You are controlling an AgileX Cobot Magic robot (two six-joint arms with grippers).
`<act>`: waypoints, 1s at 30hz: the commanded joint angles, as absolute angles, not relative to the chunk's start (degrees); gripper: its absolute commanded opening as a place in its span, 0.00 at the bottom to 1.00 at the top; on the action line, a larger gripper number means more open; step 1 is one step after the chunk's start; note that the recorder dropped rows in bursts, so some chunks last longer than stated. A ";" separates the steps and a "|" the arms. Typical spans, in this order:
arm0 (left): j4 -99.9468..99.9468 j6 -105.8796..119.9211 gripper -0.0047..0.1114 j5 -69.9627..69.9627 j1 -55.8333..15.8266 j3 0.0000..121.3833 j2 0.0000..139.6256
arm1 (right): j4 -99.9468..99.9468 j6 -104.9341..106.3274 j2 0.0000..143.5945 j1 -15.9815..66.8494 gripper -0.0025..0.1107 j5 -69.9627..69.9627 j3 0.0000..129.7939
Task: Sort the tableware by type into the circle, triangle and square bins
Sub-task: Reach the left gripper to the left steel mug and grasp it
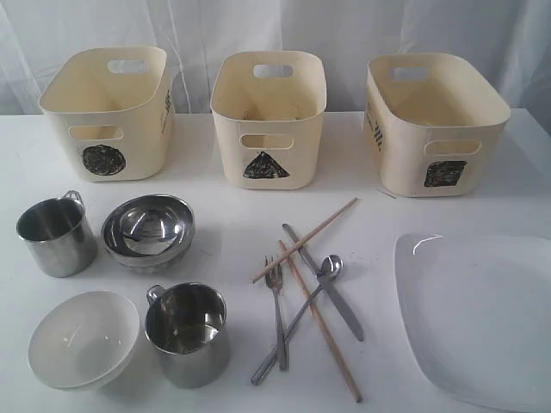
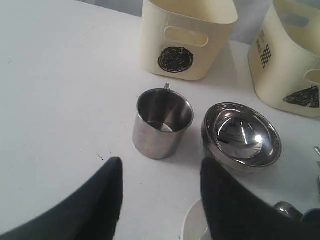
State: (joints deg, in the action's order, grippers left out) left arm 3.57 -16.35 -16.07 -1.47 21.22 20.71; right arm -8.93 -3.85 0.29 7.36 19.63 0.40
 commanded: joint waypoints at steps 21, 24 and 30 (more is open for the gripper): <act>-0.65 0.30 0.55 -39.98 -1.40 69.33 92.98 | -8.83 -3.58 0.00 7.54 0.02 19.20 0.00; -1.11 0.45 0.55 -37.86 -1.40 69.33 95.41 | -8.83 -3.58 0.00 7.54 0.02 19.20 0.00; -2.04 0.45 0.55 -33.11 -1.40 69.33 101.00 | -8.83 -3.58 0.00 7.54 0.02 19.20 0.00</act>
State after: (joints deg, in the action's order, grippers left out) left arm -1.51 0.00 -34.89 -1.47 69.09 98.75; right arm -8.93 -3.85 0.29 7.36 19.63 0.40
